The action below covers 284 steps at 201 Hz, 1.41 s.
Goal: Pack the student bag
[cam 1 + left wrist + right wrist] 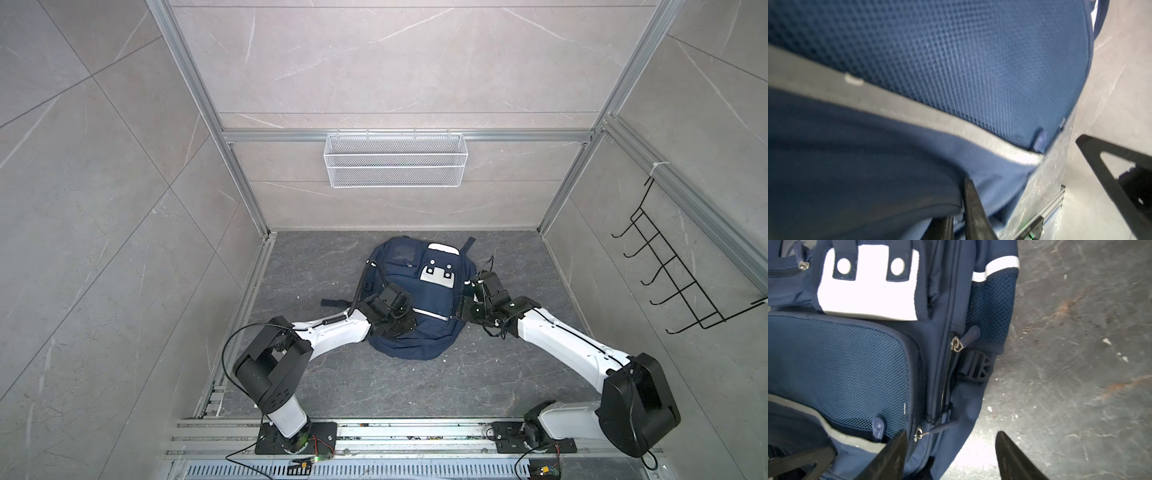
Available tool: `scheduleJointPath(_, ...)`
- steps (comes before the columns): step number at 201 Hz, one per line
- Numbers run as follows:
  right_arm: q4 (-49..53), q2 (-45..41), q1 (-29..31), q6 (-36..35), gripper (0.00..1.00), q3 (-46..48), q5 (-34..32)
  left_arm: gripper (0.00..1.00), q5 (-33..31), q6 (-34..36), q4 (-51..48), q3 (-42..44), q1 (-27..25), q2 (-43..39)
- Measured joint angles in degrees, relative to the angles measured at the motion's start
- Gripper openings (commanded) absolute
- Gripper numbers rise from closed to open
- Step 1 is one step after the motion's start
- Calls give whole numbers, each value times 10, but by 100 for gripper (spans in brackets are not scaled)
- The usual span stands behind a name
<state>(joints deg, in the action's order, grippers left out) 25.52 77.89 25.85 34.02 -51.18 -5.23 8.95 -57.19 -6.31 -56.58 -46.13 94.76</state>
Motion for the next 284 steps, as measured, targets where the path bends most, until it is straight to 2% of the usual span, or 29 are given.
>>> scheduleJointPath(14,1,-1,-2,-2,71,5,0,27,6,4,2,0,-4,0)
scheduleJointPath(47,1,-16,-3,-14,84,10,0,48,17,22,-6,0,-10,-6)
scheduleJointPath(61,1,-29,-7,-21,86,10,-1,54,14,37,-27,-1,-11,-26)
scheduleJointPath(65,1,-32,-8,-22,88,9,-2,60,11,43,-32,-2,-11,-33)
scheduleJointPath(82,2,-47,-19,-28,93,9,-10,63,-4,62,-64,-7,-10,-74)
scheduleJointPath(89,3,-54,-26,-30,93,9,-15,80,-11,72,-76,-10,-7,-93)
scheduleJointPath(108,5,-74,-50,-32,95,9,-42,85,-26,97,-103,-14,11,-149)
scheduleJointPath(113,5,-81,-57,-32,96,9,-55,93,-30,104,-111,-14,23,-165)
scheduleJointPath(128,4,-101,-72,-36,96,12,-91,99,-47,120,-132,-7,67,-209)
scheduleJointPath(159,-15,-136,-80,-60,97,38,-161,99,-121,144,-173,55,178,-323)
scheduleJointPath(173,-28,-137,-80,-76,97,52,-178,98,-153,150,-193,77,205,-361)
scheduleJointPath(208,-152,-143,-80,-144,97,146,-215,98,-239,171,-203,146,271,-433)
scheduleJointPath(234,-245,-154,-80,-200,97,217,-243,98,-293,200,-173,202,281,-459)
scheduleJointPath(284,-441,-100,-80,-274,100,256,-271,98,-374,307,-35,330,281,-500)
